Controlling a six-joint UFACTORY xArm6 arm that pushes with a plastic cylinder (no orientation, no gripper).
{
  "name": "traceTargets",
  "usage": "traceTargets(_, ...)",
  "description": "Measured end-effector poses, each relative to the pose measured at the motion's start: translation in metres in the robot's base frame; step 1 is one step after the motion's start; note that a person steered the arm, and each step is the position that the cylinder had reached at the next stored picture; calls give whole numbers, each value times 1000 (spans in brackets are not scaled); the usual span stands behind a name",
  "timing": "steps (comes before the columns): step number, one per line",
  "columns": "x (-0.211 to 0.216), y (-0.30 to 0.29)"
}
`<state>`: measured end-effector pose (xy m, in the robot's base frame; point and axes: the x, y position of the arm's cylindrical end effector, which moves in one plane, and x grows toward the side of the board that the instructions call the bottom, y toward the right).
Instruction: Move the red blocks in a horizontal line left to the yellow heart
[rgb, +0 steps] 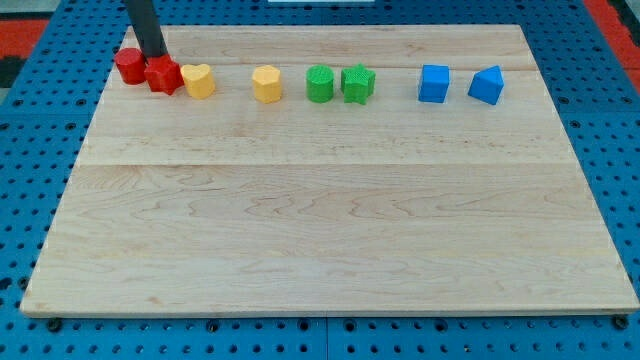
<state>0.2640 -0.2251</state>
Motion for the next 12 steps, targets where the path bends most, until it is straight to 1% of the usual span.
traceTargets(2, 3, -2)
traceTargets(3, -17, 3)
traceTargets(4, -20, -18)
traceTargets(5, -7, -34)
traceTargets(6, 15, -34)
traceTargets(7, 2, -32)
traceTargets(8, -20, 11)
traceTargets(10, 15, 15)
traceTargets(11, 14, 25)
traceTargets(12, -13, 25)
